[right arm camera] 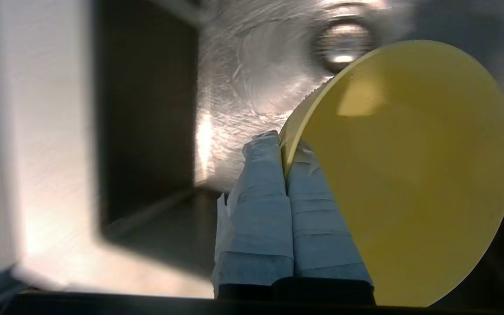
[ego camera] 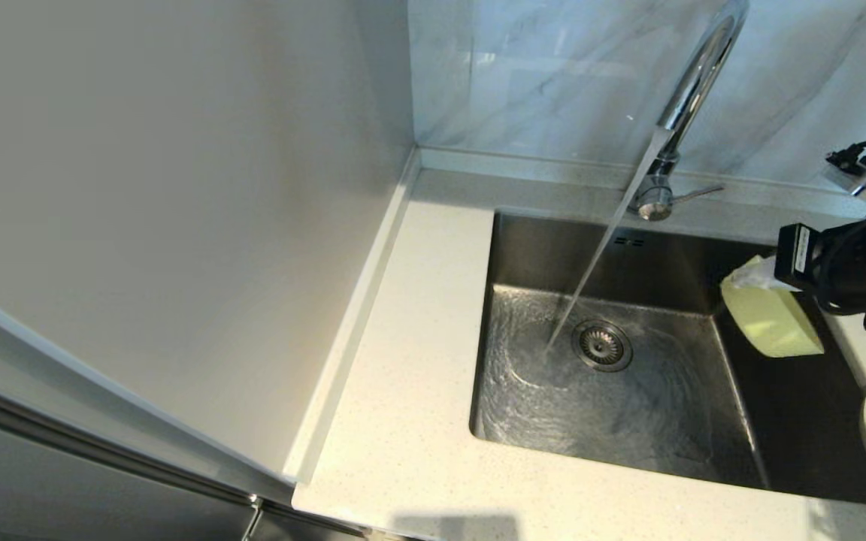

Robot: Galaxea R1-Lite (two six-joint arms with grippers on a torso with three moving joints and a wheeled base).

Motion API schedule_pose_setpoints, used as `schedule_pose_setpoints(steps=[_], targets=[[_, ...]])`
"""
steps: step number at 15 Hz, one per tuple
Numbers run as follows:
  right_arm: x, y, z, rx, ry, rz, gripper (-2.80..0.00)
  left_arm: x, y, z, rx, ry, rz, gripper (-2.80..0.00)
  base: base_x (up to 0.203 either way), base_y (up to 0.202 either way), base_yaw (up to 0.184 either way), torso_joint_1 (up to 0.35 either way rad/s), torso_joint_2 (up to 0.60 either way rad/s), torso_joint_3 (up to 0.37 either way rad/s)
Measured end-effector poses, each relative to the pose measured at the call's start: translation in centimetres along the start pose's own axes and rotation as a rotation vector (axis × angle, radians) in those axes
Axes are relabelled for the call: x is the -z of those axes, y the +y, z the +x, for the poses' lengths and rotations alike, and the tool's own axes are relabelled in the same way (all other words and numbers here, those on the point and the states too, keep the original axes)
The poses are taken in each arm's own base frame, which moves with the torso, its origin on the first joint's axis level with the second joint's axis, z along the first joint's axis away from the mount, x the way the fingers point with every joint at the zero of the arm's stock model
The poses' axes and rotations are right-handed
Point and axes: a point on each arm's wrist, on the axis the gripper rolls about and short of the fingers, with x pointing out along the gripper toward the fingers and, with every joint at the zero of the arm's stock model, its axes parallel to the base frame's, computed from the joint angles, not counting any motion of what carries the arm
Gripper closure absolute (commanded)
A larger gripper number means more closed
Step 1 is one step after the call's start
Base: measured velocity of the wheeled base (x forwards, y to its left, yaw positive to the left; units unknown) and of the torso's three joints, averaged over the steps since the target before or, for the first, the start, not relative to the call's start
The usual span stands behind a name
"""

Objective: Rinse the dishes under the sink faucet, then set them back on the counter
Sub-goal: Rinse the bowl

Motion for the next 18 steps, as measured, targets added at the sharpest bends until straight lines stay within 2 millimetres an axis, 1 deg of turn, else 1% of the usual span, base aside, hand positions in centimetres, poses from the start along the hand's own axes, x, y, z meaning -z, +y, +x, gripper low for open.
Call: schedule_pose_setpoints(steps=[3,4,6,9,12,15,18], targets=[[1.0,1.6,-0.3,-0.296,-0.023,-0.059,0.0,0.0,0.0,0.0,0.0,0.0,0.0,0.0,0.0,0.0,0.0,0.0,0.0,0.0],[1.3,2.4,-0.1,-0.36,-0.049,-0.082,0.0,0.0,0.0,0.0,0.0,0.0,0.0,0.0,0.0,0.0,0.0,0.0,0.0,0.0],[1.7,3.8,0.6,-0.431,-0.115,-0.131,0.0,0.0,0.0,0.0,0.0,0.0,0.0,0.0,0.0,0.0,0.0,0.0,0.0,0.0],[2.3,6.2,1.8,-0.442,-0.201,-0.148,0.0,0.0,0.0,0.0,0.0,0.0,0.0,0.0,0.0,0.0,0.0,0.0,0.0,0.0],[1.7,8.1,3.3,-0.403,-0.293,-0.128,0.0,0.0,0.0,0.0,0.0,0.0,0.0,0.0,0.0,0.0,0.0,0.0,0.0,0.0],[1.2,8.6,4.5,-0.381,-0.307,-0.121,0.0,0.0,0.0,0.0,0.0,0.0,0.0,0.0,0.0,0.0,0.0,0.0,0.0,0.0],[1.2,8.8,5.1,-0.373,-0.303,-0.121,0.0,0.0,0.0,0.0,0.0,0.0,0.0,0.0,0.0,0.0,0.0,0.0,0.0,0.0]])
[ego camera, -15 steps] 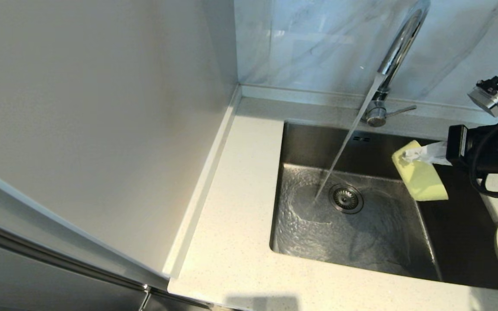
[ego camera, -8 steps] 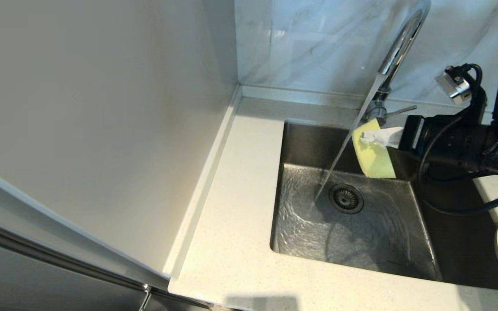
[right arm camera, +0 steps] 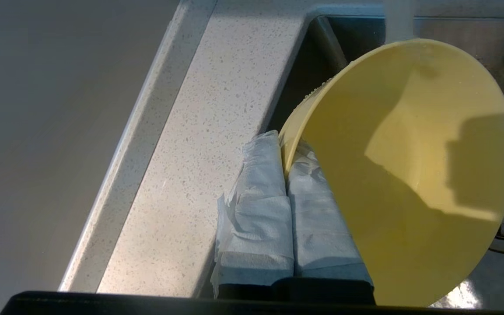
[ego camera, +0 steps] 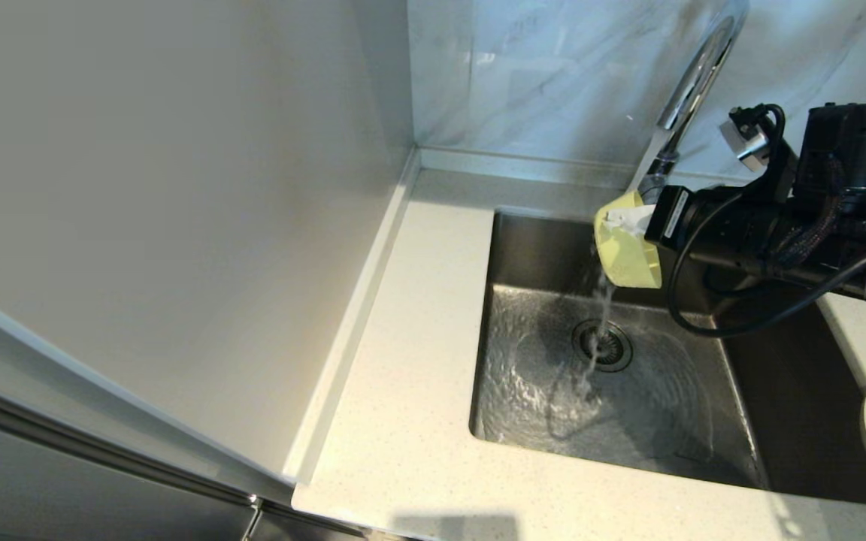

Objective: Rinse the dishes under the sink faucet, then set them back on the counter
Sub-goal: Rinse the bowl

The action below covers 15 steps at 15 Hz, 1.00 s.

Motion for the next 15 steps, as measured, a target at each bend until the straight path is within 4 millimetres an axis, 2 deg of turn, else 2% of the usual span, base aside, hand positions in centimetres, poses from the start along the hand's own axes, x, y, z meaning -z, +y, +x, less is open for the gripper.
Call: schedule_pose_setpoints(steps=[5,11,13,15], targets=[[-0.3,0.9,1.0,-0.026,0.0,-0.007,0.0,0.0,0.0,0.0,0.0,0.0,0.0,0.0,0.0,0.0,0.0,0.0,0.0,0.0],[0.2,0.5,1.8,0.01,0.008,-0.004,0.0,0.0,0.0,0.0,0.0,0.0,0.0,0.0,0.0,0.0,0.0,0.0,0.0,0.0],[1.3,0.1,1.4,0.029,0.044,0.002,0.0,0.0,0.0,0.0,0.0,0.0,0.0,0.0,0.0,0.0,0.0,0.0,0.0,0.0],[2.3,-0.6,0.0,0.058,0.082,0.013,0.0,0.0,0.0,0.0,0.0,0.0,0.0,0.0,0.0,0.0,0.0,0.0,0.0,0.0]])
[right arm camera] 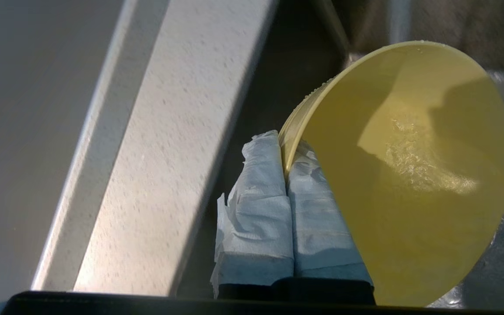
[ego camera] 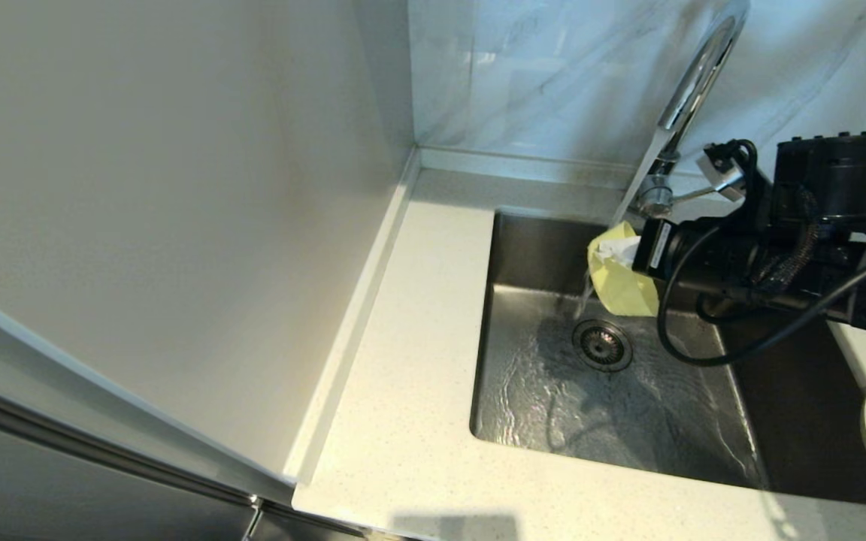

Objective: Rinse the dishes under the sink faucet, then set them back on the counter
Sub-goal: Rinse the bowl

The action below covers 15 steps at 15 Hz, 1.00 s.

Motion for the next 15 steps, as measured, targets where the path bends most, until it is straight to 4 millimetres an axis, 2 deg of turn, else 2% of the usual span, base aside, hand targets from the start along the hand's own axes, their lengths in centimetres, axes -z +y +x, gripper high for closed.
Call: schedule_pose_setpoints(steps=[3,5,7,11,13,15], targets=[[0.6,-2.5,-2.9,0.076,0.009,0.039,0.0,0.0,0.0,0.0,0.0,0.0,0.0,0.0,0.0,0.0,0.0,0.0,0.0,0.0],[0.2,-3.7,-4.5,0.086,-0.017,0.128,0.0,0.0,0.0,0.0,0.0,0.0,0.0,0.0,0.0,0.0,0.0,0.0,0.0,0.0],[-1.6,-4.5,-6.0,0.017,-0.059,0.294,0.0,0.0,0.0,0.0,0.0,0.0,0.0,0.0,0.0,0.0,0.0,0.0,0.0,0.0],[-5.8,-8.4,-9.8,-0.185,-0.161,0.683,0.0,0.0,0.0,0.0,0.0,0.0,0.0,0.0,0.0,0.0,0.0,0.0,0.0,0.0],[-7.0,-10.5,-11.0,-0.292,-0.204,0.836,0.0,0.0,0.0,0.0,0.0,0.0,0.0,0.0,0.0,0.0,0.0,0.0,0.0,0.0],[-7.3,-12.3,-11.6,-0.399,-0.223,0.973,0.0,0.0,0.0,0.0,0.0,0.0,0.0,0.0,0.0,0.0,0.0,0.0,0.0,0.0]])
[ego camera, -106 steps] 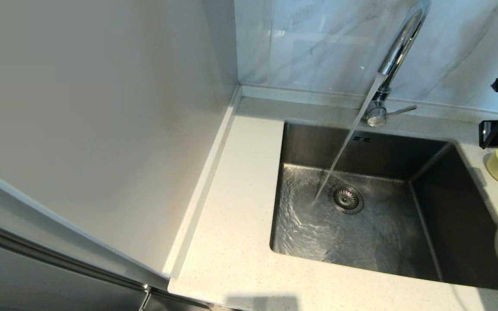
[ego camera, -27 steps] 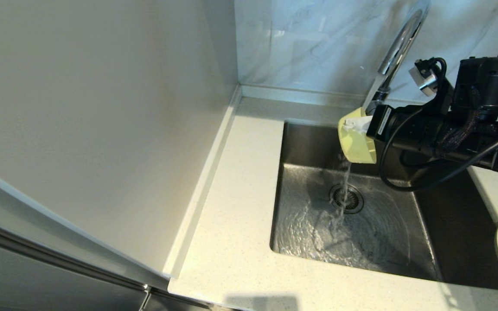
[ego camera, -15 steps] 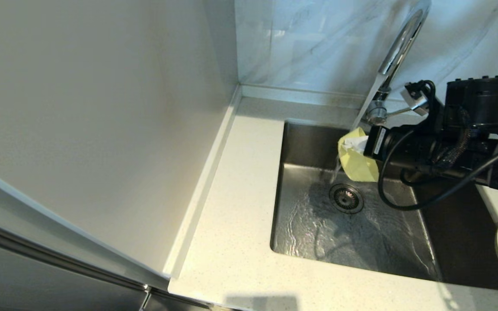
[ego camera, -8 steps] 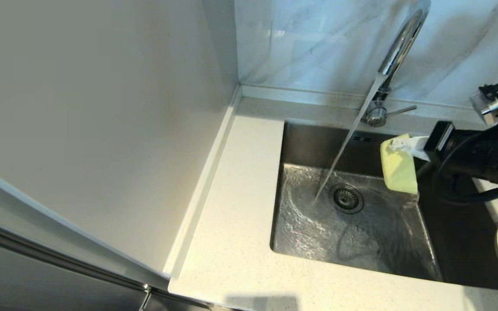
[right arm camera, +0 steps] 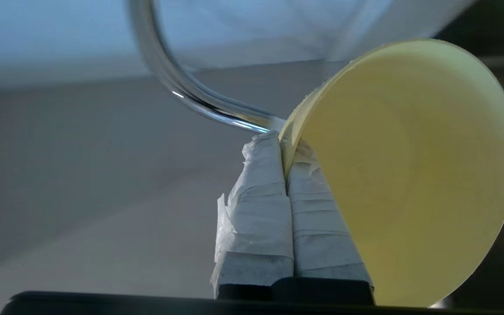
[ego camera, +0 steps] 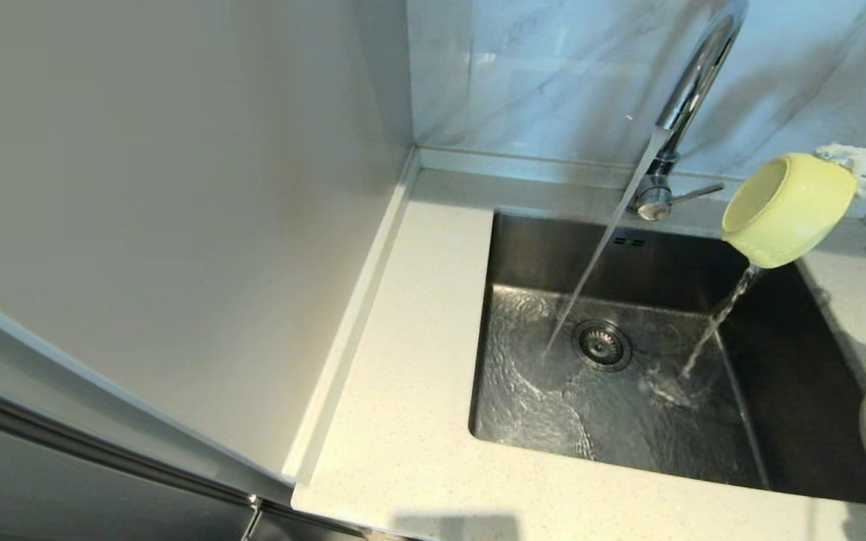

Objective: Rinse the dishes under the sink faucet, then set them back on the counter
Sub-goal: Rinse the bowl

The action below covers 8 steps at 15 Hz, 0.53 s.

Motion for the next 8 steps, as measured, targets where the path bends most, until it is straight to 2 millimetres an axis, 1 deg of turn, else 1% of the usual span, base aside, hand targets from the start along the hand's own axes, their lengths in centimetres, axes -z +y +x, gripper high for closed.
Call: schedule_pose_setpoints(steps=[1,3,4,5,6,8], targets=[[-0.5,-0.7,-0.2,-0.038,0.007,0.068,0.0,0.0,0.0,0.0,0.0,0.0,0.0,0.0,0.0,0.0,0.0,0.0,0.0,0.0],[-1.1,-3.0,-0.6,-0.092,0.046,0.172,0.0,0.0,0.0,0.0,0.0,0.0,0.0,0.0,0.0,0.0,0.0,0.0,0.0,0.0],[-1.1,-3.4,-0.7,-0.118,0.064,0.176,0.0,0.0,0.0,0.0,0.0,0.0,0.0,0.0,0.0,0.0,0.0,0.0,0.0,0.0],[-1.1,-2.9,-0.8,-0.148,0.078,0.144,0.0,0.0,0.0,0.0,0.0,0.0,0.0,0.0,0.0,0.0,0.0,0.0,0.0,0.0],[-1.1,-1.3,-0.9,-0.181,0.09,0.094,0.0,0.0,0.0,0.0,0.0,0.0,0.0,0.0,0.0,0.0,0.0,0.0,0.0,0.0],[-0.8,3.4,-1.4,-0.24,0.097,-0.004,0.0,0.0,0.0,0.0,0.0,0.0,0.0,0.0,0.0,0.0,0.0,0.0,0.0,0.0]])
